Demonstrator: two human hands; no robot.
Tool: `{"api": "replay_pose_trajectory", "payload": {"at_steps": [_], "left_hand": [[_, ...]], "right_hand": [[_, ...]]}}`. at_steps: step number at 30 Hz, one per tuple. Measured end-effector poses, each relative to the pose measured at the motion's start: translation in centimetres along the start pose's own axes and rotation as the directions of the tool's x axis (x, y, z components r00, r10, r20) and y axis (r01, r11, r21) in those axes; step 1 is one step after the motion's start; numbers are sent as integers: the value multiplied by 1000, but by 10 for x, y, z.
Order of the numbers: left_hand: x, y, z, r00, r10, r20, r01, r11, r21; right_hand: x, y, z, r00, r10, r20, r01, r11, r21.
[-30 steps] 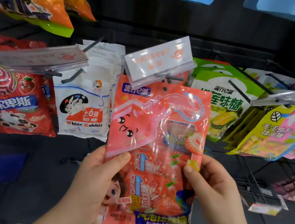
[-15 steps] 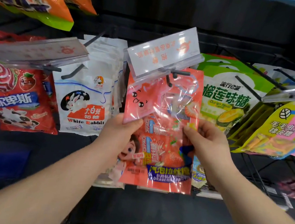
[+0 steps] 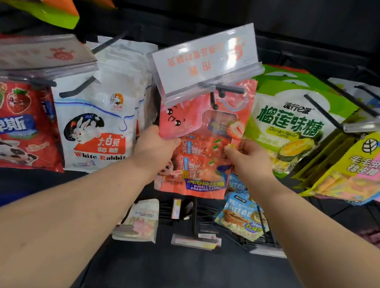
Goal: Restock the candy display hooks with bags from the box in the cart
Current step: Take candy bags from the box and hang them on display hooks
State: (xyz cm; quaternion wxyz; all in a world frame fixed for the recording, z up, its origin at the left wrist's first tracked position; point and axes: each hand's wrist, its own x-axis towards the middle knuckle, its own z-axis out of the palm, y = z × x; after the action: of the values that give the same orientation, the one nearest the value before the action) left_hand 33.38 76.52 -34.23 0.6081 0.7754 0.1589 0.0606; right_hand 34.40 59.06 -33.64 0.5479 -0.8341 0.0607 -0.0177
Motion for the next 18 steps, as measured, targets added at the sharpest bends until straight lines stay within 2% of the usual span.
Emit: {"api": "replay_pose_trajectory", "payload": {"at_steps": [5,9,11,13,15,17,18], "left_hand": [[-6,2,0,999,-33,-37,37,994,102],[-21,12,0,999,-24,-35,33,955,295],[-31,16,-2,999,26,28,-36,894,446],[-43,18,-9,983,72,169,-165,745,647],[-56,23,-18,953,65,297,-288,506,813],[-71,29,-28,930,69,362,-365,295,883],[-79,33,-33,924,58,379,-381,236,894]], "right_hand": [[-4,-3,-3,997,-44,63,58,970,-236],[-19,-12,-11,984,-91,151,154,863,-481],[-30,-18,-15,970,-79,231,204,784,-586],[-42,-24,-19,943,-67,325,292,636,-714],[-53,-28,-24,916,-59,396,373,486,-791],[-64,-35,-28,897,-50,439,420,407,-812],[-70,-38,-30,888,-53,457,441,387,-810]]}}
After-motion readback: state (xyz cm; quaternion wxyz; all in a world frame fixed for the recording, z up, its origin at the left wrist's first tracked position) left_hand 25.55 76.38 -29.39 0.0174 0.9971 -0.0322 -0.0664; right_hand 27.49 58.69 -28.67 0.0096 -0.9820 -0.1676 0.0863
